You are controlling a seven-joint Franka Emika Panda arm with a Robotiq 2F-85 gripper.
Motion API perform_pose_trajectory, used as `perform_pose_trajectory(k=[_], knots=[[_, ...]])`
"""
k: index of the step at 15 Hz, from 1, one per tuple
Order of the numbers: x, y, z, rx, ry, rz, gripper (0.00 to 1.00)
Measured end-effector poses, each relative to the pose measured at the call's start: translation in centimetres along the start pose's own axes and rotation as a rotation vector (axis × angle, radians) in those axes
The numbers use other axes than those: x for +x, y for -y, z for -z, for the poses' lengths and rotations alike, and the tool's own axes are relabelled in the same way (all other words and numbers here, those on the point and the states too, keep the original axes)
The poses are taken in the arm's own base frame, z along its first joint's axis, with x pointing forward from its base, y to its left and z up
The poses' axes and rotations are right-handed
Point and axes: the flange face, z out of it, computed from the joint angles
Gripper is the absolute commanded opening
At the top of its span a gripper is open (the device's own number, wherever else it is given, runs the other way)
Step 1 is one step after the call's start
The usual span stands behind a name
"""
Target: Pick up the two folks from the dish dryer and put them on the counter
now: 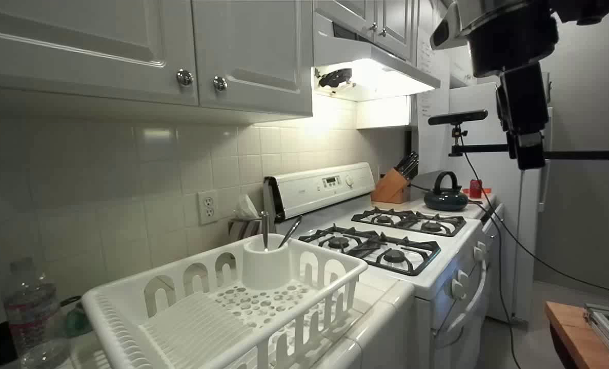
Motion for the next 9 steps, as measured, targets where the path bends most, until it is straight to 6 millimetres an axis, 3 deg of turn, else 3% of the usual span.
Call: perform_pose_trajectory(k=[9], knots=[[0.45,-0.12,0.12,0.002,-0.026,-0.014,1.00]])
